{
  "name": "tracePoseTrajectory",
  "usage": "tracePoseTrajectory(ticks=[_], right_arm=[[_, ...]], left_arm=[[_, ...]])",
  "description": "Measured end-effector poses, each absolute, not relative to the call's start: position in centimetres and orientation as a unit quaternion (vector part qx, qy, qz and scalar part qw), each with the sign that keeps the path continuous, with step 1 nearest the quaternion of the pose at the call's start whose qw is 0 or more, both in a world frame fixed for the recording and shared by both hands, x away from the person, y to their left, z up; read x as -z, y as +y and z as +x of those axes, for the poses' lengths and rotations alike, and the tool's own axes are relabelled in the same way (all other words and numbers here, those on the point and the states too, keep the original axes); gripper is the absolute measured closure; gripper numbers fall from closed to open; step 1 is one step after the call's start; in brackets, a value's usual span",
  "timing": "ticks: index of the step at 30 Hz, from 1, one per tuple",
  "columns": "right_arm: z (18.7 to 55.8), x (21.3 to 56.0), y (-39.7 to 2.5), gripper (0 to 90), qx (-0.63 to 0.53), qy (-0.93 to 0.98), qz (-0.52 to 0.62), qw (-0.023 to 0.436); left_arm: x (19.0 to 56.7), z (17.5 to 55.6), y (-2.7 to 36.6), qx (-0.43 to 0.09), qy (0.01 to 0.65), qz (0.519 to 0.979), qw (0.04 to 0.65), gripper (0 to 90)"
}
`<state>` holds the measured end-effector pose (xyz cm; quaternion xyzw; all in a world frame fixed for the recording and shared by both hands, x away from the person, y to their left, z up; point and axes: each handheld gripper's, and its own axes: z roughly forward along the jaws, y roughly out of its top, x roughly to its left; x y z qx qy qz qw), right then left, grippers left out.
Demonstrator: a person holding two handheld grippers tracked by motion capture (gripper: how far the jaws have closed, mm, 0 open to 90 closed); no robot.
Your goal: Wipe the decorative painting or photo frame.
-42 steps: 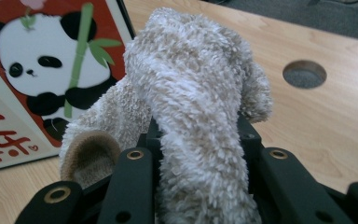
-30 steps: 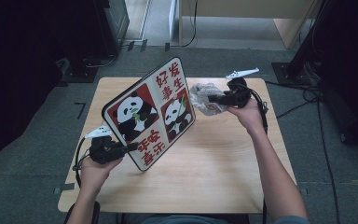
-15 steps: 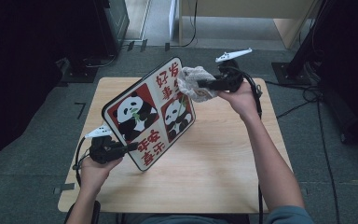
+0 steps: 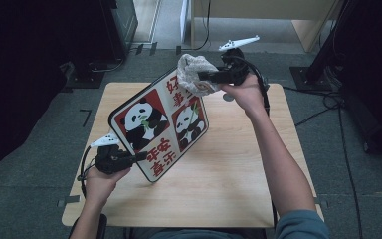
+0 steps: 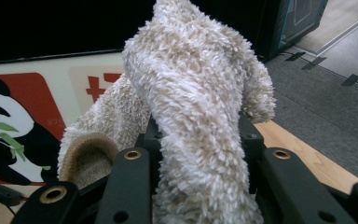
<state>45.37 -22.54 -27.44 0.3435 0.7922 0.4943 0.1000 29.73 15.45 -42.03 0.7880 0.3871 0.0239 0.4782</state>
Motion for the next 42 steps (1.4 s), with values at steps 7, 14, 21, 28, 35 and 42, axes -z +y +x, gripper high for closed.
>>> tracePoseTrajectory(ticks=[7, 14, 21, 28, 35, 42], right_arm=[[45.9, 28.7, -22.0, 63.5, -0.491, 0.794, 0.345, 0.09], [46.1, 29.0, -21.5, 56.3, -0.486, 0.797, 0.343, 0.106], [46.2, 29.9, -20.9, 61.6, -0.476, 0.8, 0.348, 0.11], [46.3, 30.8, -21.3, 65.5, -0.473, 0.799, 0.36, 0.091], [46.2, 31.4, -21.4, 65.5, -0.464, 0.804, 0.36, 0.09], [46.1, 32.5, -22.0, 65.5, -0.458, 0.809, 0.36, 0.084]], left_arm=[[42.0, 29.7, 15.4, -0.028, 0.384, 0.79, 0.477, 78.2], [42.0, 29.7, 15.3, -0.027, 0.383, 0.791, 0.477, 77.8], [42.0, 29.7, 15.3, -0.027, 0.381, 0.792, 0.477, 77.3], [42.1, 29.7, 15.3, -0.028, 0.377, 0.792, 0.478, 77.2], [42.1, 29.7, 15.3, -0.029, 0.379, 0.792, 0.478, 77.5], [42.1, 29.8, 15.4, -0.029, 0.382, 0.791, 0.478, 78.2]])
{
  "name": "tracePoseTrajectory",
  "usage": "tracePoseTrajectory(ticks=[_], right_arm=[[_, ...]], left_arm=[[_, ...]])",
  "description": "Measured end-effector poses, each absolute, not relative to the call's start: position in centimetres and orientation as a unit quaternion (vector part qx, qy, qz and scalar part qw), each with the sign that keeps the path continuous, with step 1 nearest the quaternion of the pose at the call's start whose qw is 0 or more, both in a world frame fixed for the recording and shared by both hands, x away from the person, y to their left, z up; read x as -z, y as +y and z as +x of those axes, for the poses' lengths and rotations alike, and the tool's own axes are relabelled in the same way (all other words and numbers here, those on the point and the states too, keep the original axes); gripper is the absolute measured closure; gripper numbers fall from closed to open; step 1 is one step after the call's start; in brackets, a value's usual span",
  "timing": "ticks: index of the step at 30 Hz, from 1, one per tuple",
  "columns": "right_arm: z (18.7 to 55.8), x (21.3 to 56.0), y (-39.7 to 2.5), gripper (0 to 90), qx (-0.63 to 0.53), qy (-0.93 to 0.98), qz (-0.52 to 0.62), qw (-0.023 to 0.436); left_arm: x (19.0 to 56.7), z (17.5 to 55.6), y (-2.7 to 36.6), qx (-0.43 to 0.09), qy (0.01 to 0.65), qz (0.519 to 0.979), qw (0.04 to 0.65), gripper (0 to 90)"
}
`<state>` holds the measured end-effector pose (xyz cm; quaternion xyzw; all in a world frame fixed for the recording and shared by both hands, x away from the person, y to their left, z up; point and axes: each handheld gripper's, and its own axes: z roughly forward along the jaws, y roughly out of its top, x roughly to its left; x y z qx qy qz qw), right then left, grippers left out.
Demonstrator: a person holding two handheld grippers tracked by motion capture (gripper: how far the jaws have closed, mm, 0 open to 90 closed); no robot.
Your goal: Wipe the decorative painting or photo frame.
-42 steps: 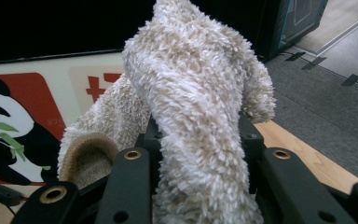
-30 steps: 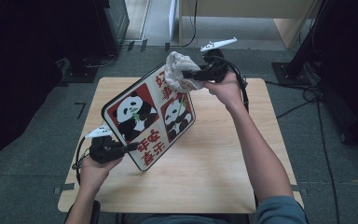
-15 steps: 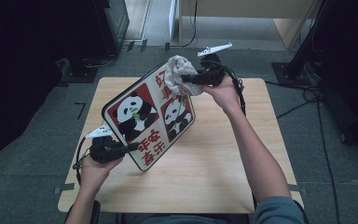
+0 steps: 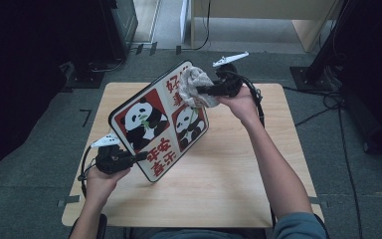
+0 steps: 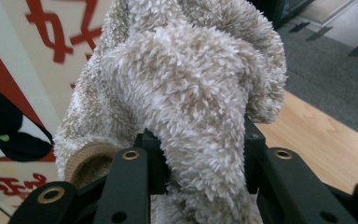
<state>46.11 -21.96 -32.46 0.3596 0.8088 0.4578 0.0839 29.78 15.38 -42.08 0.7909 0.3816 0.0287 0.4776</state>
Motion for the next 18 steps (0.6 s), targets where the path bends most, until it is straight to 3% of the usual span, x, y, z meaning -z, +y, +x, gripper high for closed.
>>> tracePoseTrajectory(ticks=[18], right_arm=[[45.8, 35.6, -23.0, 66.0, -0.439, 0.815, 0.375, 0.061]], left_arm=[[42.1, 29.8, 15.4, -0.025, 0.38, 0.791, 0.479, 77.7]])
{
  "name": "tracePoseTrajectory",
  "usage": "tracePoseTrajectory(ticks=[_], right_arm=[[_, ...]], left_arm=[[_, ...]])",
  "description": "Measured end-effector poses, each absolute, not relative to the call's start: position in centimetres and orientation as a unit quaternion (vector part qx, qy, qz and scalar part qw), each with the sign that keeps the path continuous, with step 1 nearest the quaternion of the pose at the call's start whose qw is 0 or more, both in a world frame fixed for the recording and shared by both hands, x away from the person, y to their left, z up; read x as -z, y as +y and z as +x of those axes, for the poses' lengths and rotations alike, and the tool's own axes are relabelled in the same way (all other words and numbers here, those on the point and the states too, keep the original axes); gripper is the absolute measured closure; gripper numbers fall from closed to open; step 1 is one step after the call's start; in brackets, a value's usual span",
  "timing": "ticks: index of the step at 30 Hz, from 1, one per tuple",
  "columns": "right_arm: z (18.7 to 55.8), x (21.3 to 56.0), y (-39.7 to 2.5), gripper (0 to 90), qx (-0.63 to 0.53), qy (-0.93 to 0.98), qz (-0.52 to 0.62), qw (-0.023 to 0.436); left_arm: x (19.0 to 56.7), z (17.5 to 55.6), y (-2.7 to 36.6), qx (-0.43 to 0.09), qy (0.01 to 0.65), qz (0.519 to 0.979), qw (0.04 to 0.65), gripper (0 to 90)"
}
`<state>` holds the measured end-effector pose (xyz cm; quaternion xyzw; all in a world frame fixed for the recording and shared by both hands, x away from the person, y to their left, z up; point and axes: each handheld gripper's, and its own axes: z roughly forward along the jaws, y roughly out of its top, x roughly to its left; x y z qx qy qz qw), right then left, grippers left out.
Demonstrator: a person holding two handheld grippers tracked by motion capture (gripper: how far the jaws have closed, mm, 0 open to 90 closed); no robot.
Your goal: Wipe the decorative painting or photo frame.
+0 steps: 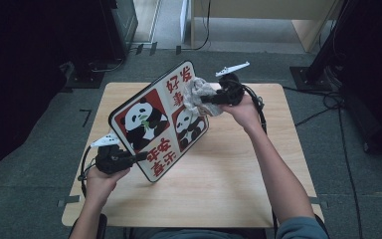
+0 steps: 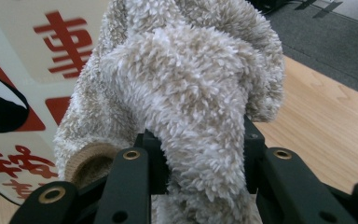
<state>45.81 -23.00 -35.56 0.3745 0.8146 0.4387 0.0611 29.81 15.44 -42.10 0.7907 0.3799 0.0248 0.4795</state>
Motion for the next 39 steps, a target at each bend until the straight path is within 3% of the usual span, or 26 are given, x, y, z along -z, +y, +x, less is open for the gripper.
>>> tracePoseTrajectory(ticks=[39], right_arm=[[45.1, 42.8, -24.6, 65.9, -0.419, 0.809, 0.413, 0.011]], left_arm=[[42.1, 29.8, 15.4, -0.021, 0.375, 0.792, 0.482, 76.6]])
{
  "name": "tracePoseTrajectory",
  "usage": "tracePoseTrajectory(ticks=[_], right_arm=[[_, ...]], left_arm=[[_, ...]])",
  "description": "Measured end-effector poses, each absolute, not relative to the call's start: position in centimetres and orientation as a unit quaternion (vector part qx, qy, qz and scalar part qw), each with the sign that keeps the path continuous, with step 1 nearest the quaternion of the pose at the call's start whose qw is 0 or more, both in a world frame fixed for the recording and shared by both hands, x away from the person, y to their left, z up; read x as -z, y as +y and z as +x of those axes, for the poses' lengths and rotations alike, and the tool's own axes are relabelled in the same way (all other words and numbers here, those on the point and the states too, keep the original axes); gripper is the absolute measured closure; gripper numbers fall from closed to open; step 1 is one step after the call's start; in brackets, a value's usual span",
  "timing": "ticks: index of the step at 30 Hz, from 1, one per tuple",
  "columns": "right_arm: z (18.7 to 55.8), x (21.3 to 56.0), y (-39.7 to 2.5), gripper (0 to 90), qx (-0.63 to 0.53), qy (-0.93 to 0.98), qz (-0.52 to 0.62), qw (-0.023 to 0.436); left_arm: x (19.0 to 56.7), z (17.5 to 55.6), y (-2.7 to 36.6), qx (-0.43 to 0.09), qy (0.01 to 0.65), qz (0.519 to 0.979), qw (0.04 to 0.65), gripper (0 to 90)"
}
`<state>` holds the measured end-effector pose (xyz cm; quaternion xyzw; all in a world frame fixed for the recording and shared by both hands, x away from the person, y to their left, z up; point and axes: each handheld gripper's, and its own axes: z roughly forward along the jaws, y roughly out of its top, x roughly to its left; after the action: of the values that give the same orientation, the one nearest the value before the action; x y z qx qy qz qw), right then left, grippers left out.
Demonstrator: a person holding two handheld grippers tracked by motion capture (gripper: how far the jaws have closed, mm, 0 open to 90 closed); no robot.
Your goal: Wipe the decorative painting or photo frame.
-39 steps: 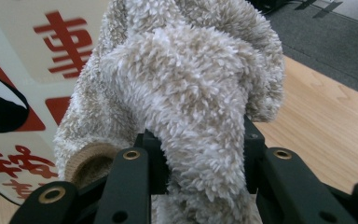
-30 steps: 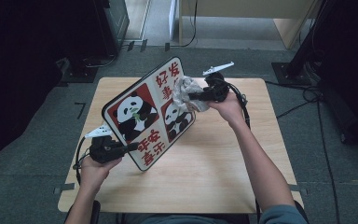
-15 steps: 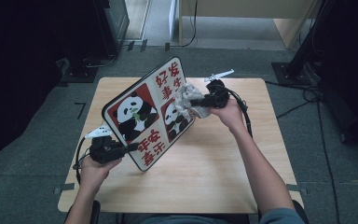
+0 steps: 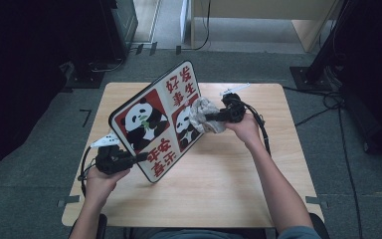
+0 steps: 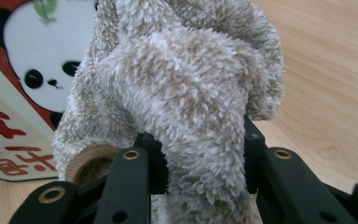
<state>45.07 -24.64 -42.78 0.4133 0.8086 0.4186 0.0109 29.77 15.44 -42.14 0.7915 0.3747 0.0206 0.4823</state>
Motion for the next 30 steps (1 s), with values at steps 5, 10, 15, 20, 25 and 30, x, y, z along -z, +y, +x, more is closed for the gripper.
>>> tracePoseTrajectory(ticks=[5, 10, 15, 20, 25, 30], right_arm=[[44.7, 44.2, -24.8, 65.8, -0.413, 0.808, 0.42, 0.004], [44.5, 45.7, -25.0, 65.9, -0.406, 0.809, 0.425, -0.003], [44.3, 46.8, -25.1, 65.9, -0.395, 0.81, 0.433, -0.012], [44.1, 47.7, -25.3, 65.9, -0.386, 0.812, 0.438, -0.016], [44.2, 48.0, -25.5, 65.9, -0.391, 0.808, 0.44, -0.019], [44.0, 47.1, -25.7, 66.3, -0.392, 0.81, 0.437, -0.012]], left_arm=[[42.2, 29.8, 15.5, -0.02, 0.374, 0.792, 0.483, 76.5], [42.2, 29.8, 15.5, -0.019, 0.373, 0.792, 0.483, 76.3], [42.2, 29.7, 15.4, -0.018, 0.372, 0.791, 0.484, 75.9], [42.2, 29.8, 15.4, -0.017, 0.371, 0.792, 0.484, 75.7], [42.2, 29.7, 15.3, -0.016, 0.372, 0.791, 0.485, 75.3], [42.2, 29.7, 15.3, -0.017, 0.37, 0.792, 0.485, 74.7]])
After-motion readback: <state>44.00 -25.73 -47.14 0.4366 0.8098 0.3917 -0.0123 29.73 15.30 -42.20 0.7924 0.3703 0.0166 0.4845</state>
